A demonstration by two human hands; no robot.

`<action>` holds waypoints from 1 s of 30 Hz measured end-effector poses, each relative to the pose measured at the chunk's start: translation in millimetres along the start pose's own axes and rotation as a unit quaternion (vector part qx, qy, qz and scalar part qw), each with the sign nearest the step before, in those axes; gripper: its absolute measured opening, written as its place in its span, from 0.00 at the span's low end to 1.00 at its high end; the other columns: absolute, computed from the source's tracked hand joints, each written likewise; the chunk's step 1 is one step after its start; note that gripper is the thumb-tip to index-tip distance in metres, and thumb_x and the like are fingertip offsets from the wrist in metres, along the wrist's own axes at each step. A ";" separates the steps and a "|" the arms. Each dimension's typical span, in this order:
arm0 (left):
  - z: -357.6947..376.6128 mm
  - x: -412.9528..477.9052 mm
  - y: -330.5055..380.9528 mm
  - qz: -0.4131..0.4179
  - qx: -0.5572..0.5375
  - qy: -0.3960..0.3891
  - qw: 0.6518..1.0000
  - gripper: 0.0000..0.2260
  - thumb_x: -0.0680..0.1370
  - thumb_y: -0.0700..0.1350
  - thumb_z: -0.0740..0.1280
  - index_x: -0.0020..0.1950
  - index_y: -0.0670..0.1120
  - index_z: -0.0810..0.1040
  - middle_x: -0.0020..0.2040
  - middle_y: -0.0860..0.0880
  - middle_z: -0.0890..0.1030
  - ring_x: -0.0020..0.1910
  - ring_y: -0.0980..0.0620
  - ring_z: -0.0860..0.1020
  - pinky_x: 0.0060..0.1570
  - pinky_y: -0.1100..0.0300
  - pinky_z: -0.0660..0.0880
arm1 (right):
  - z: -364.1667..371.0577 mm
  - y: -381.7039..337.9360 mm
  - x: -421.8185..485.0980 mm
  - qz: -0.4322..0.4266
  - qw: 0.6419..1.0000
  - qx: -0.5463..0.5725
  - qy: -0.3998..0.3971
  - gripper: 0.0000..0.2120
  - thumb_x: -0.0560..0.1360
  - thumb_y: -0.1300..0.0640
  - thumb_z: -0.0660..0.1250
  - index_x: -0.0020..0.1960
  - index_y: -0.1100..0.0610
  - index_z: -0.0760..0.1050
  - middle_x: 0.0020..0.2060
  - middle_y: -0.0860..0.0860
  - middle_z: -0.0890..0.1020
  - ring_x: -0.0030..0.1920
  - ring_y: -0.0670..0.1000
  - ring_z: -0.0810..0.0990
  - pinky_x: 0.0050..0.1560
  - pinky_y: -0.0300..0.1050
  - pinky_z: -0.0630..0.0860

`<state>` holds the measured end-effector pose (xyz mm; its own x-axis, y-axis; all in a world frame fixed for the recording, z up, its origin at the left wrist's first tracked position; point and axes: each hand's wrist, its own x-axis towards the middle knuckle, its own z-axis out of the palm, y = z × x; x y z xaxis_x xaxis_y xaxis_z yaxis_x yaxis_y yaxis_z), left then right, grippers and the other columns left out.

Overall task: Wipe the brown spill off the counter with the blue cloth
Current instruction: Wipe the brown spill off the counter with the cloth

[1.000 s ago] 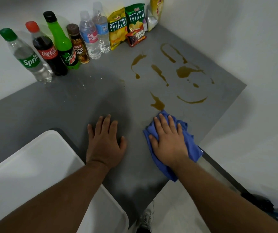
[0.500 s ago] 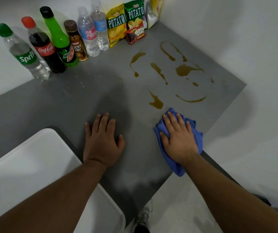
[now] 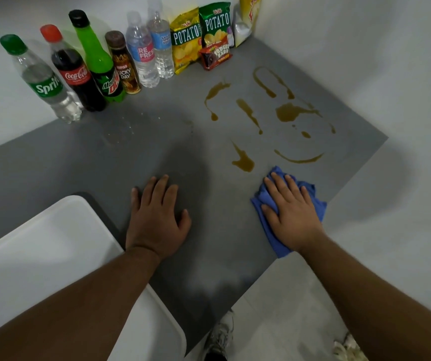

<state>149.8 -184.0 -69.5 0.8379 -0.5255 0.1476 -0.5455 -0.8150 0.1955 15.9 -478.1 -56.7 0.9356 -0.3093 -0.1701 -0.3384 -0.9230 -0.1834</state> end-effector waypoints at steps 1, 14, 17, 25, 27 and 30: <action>-1.4 0.0 0.3 0.001 0.000 -0.002 1.000 0.28 0.76 0.57 0.60 0.72 0.43 0.72 0.77 0.40 0.70 0.78 0.37 0.66 0.76 0.30 0.59 | 0.0 -6.4 10.8 0.017 1.000 0.000 0.001 0.33 0.84 0.36 0.43 0.85 0.47 0.46 0.84 0.46 0.46 0.83 0.51 0.40 0.82 0.60 0.43; -13.0 -0.2 5.0 -0.018 -0.024 -0.026 0.999 0.28 0.76 0.57 0.61 0.73 0.44 0.74 0.79 0.42 0.69 0.79 0.39 0.65 0.78 0.34 0.57 | 5.6 2.9 -13.0 -0.141 0.990 -0.001 -0.017 0.33 0.83 0.32 0.47 0.84 0.44 0.49 0.84 0.42 0.48 0.84 0.49 0.42 0.81 0.63 0.51; -12.6 -0.7 4.7 -0.017 -0.024 -0.023 0.999 0.28 0.76 0.57 0.62 0.73 0.44 0.74 0.79 0.43 0.69 0.79 0.40 0.65 0.78 0.34 0.57 | 2.9 -17.0 13.6 -0.086 0.996 -0.007 -0.011 0.35 0.82 0.32 0.43 0.85 0.46 0.47 0.84 0.44 0.45 0.83 0.51 0.39 0.82 0.61 0.46; -7.1 0.7 -0.4 -0.013 -0.027 -0.020 0.999 0.28 0.76 0.58 0.61 0.72 0.45 0.74 0.78 0.43 0.69 0.79 0.39 0.66 0.78 0.33 0.59 | 19.2 -82.7 9.4 -0.145 0.989 -0.014 -0.018 0.34 0.84 0.35 0.43 0.85 0.49 0.46 0.84 0.46 0.44 0.83 0.51 0.37 0.82 0.59 0.43; -6.3 0.6 -1.2 -0.014 -0.031 -0.017 0.999 0.28 0.76 0.58 0.61 0.72 0.45 0.74 0.78 0.43 0.69 0.79 0.40 0.65 0.78 0.33 0.58 | 20.4 -65.1 -2.0 -0.182 0.983 -0.019 -0.024 0.33 0.84 0.33 0.44 0.85 0.46 0.47 0.84 0.44 0.46 0.83 0.48 0.39 0.82 0.60 0.46; -6.0 0.4 -1.3 -0.014 -0.028 -0.019 0.999 0.27 0.76 0.57 0.63 0.72 0.45 0.74 0.79 0.43 0.69 0.80 0.40 0.64 0.78 0.34 0.58 | 11.9 -24.3 -4.2 -0.153 0.988 -0.014 -0.018 0.32 0.83 0.31 0.45 0.84 0.42 0.47 0.84 0.42 0.49 0.83 0.48 0.42 0.81 0.64 0.50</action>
<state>150.8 -181.7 -63.8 0.8520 -0.5128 0.1052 -0.5217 -0.8148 0.2529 19.0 -451.6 -63.0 0.9894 -0.0076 -0.1451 -0.0375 -0.9781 -0.2046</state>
